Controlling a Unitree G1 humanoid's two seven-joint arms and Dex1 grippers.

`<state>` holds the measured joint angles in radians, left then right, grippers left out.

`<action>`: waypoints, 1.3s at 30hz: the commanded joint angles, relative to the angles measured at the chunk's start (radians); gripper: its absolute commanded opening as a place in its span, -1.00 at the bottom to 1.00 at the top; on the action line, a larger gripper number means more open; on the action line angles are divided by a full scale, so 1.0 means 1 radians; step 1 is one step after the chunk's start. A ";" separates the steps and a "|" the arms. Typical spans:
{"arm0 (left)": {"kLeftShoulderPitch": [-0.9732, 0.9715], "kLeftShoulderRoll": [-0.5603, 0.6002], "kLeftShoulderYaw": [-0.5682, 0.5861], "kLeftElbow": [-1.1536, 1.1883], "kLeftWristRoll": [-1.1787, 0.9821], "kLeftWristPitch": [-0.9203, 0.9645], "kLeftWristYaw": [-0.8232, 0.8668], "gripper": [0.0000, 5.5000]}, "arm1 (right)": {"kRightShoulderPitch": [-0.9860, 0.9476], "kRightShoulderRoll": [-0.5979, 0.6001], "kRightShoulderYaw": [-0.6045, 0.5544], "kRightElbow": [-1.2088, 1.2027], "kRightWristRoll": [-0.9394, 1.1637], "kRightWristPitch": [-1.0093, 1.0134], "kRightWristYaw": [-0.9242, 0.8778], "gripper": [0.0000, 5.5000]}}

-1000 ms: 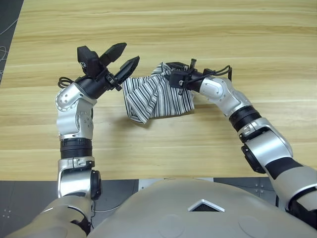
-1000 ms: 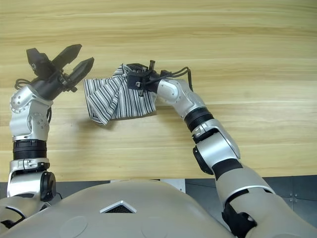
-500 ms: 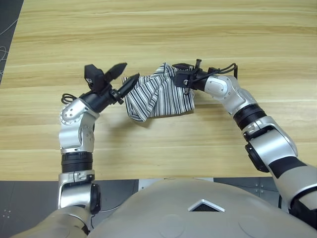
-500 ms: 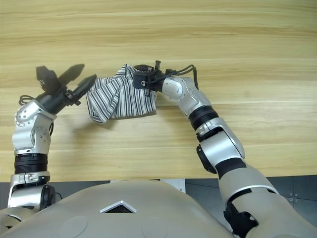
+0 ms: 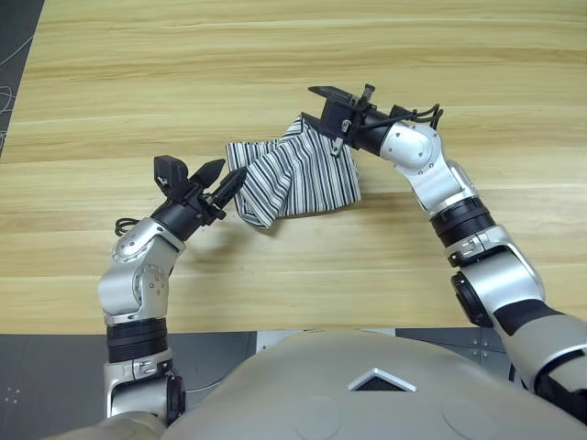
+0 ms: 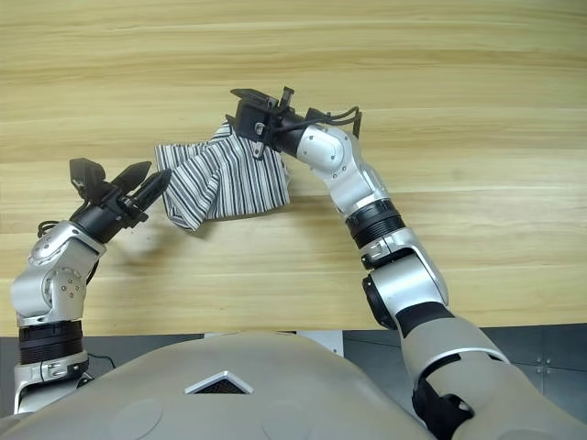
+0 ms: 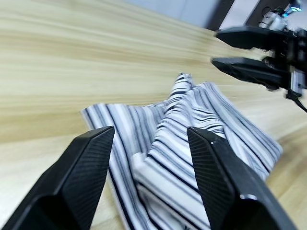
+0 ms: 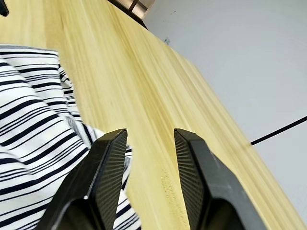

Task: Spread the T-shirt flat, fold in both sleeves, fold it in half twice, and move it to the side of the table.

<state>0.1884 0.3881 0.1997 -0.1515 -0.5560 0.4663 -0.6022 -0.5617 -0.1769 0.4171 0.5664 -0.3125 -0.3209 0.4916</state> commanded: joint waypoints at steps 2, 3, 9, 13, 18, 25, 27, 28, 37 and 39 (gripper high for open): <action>-0.002 -0.036 0.044 0.018 -0.039 0.113 0.108 0.03 | 0.027 0.005 0.023 -0.020 -0.022 0.024 0.002 -0.35; -0.005 -0.043 0.052 0.020 -0.054 0.137 0.121 0.03 | 0.027 0.005 0.025 -0.020 -0.026 0.023 -0.001 -0.35; -0.022 -0.075 0.075 0.006 -0.137 0.267 0.175 0.03 | 0.026 0.005 0.032 -0.018 -0.038 0.019 -0.017 -0.35; -0.019 -0.080 0.070 -0.010 -0.139 0.277 0.183 0.03 | 0.025 0.002 0.033 -0.014 -0.051 0.015 -0.026 -0.35; -0.010 -0.083 0.077 -0.046 -0.151 0.287 0.195 0.03 | 0.023 0.001 0.034 -0.006 -0.059 0.014 -0.035 -0.35; 0.008 -0.088 0.070 -0.067 -0.147 0.290 0.205 0.03 | 0.021 0.004 0.033 0.000 -0.066 0.012 -0.039 -0.35; 0.013 -0.090 0.061 -0.069 -0.144 0.289 0.204 0.03 | 0.020 0.005 0.033 0.002 -0.066 0.012 -0.039 -0.35; 0.015 -0.091 0.057 -0.068 -0.142 0.288 0.204 0.03 | 0.019 0.006 0.033 0.003 -0.066 0.011 -0.039 -0.35; 0.053 -0.097 0.043 -0.108 -0.140 0.287 0.218 0.03 | 0.016 0.008 0.033 0.003 -0.068 0.010 -0.041 -0.35; 0.059 -0.098 0.049 -0.129 -0.146 0.289 0.226 0.03 | 0.016 0.007 0.033 0.003 -0.067 0.010 -0.042 -0.35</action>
<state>0.2376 0.2901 0.2413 -0.2537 -0.7016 0.7422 -0.3938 -0.5332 -0.1731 0.4475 0.5641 -0.3718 -0.3166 0.4520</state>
